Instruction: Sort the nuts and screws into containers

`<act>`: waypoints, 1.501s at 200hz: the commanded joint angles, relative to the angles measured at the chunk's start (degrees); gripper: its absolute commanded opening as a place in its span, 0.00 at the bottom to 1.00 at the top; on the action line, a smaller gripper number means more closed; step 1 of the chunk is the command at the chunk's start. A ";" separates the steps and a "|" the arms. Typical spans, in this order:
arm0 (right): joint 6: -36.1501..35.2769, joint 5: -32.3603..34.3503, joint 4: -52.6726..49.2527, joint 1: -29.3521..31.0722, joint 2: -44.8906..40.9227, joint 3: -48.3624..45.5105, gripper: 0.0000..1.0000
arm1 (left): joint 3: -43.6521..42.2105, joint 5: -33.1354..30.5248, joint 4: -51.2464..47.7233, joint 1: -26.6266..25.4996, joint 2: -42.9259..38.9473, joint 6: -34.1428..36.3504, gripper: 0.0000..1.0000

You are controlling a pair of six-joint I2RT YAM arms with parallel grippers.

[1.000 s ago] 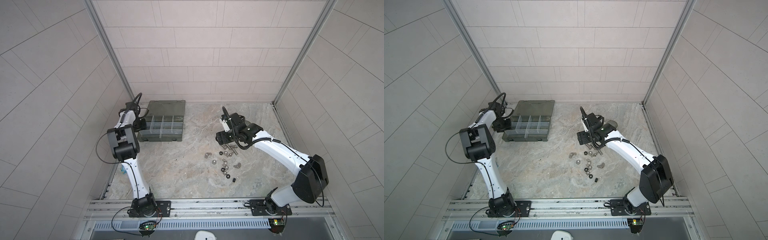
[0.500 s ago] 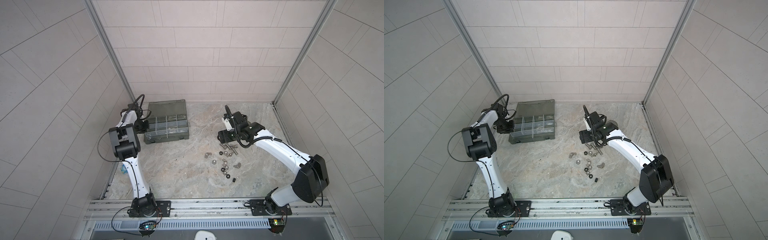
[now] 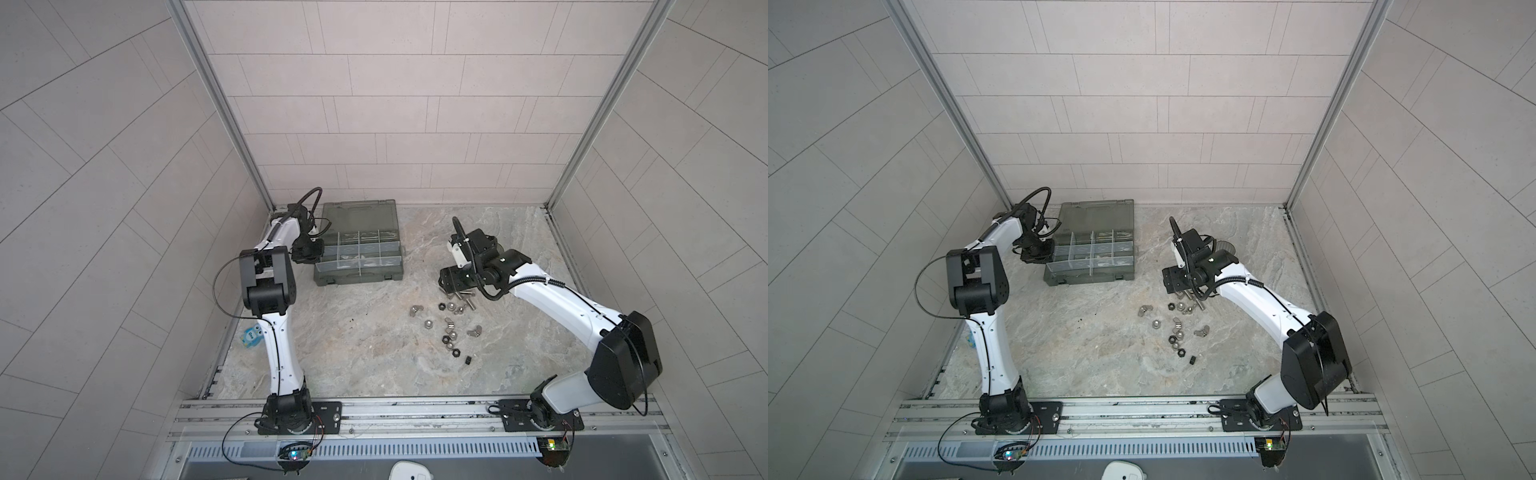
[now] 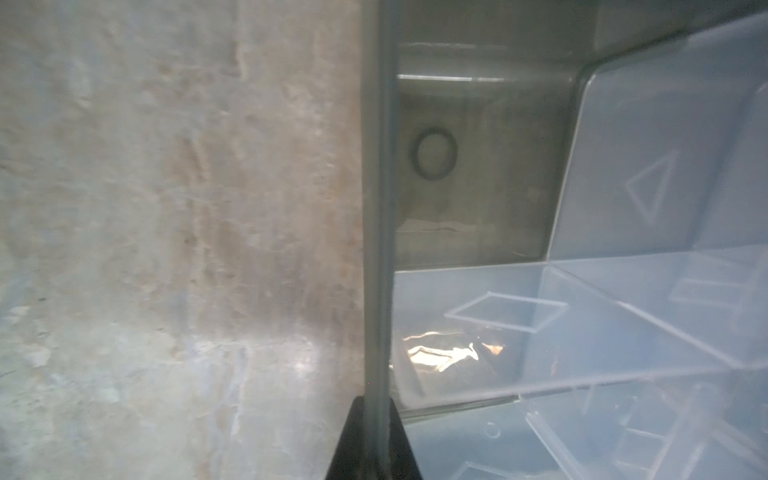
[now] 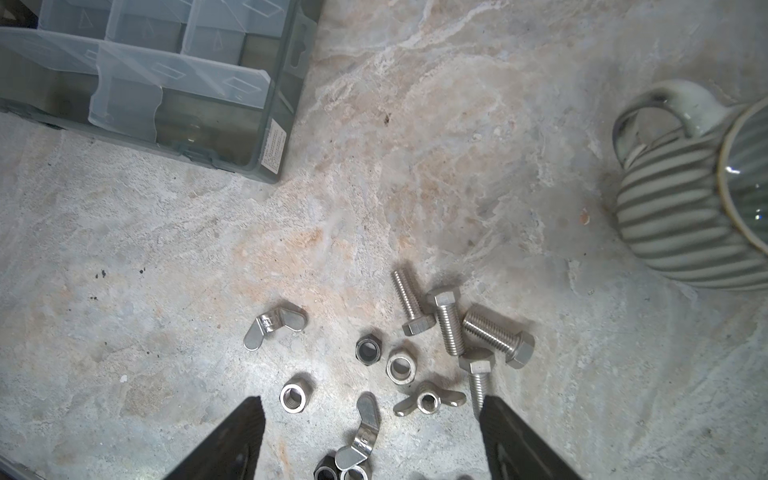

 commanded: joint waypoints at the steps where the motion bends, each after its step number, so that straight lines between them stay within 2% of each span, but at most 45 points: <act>1: 1.27 1.17 -1.12 -0.11 -2.68 -1.31 0.83 | -0.28 2.30 -1.34 -1.92 -2.61 -0.53 0.08; 94: 3.57 1.73 -0.87 -0.11 -4.90 -4.93 0.83 | -2.76 3.21 -0.40 -9.39 -3.60 -3.64 0.10; 115: 3.77 1.47 -0.68 -0.10 -4.90 -5.42 0.83 | -3.21 3.11 -0.03 -10.82 -4.06 -4.39 0.20; 153: 3.85 1.79 -0.86 -0.11 -4.76 -5.09 0.83 | -4.80 4.27 1.59 -12.19 -6.52 -7.12 0.48; 188: 3.23 2.13 -1.72 -0.10 -5.65 -4.83 0.85 | -6.70 2.76 2.20 -14.02 -11.53 -7.69 0.59; 193: 3.26 2.57 -2.09 -0.10 -5.82 -4.66 0.86 | -7.08 2.64 2.20 -14.32 -12.53 -7.86 0.60; 200: 3.28 3.16 -2.68 -0.10 -6.07 -4.46 0.95 | -7.57 2.77 2.30 -14.80 -13.82 -7.94 0.60; 209: 3.13 3.82 -3.51 -0.11 -6.53 -4.19 0.99 | -8.57 3.01 2.39 -15.78 -15.66 -7.83 0.60; 248: 3.14 4.37 -6.77 -0.19 -10.28 -4.04 0.99 | -14.62 0.57 2.48 -23.67 -23.77 -5.46 0.66; 300: 3.51 2.71 -12.96 -0.44 -14.71 -3.13 0.99 | -23.22 2.74 5.36 -33.77 -28.69 -1.68 0.68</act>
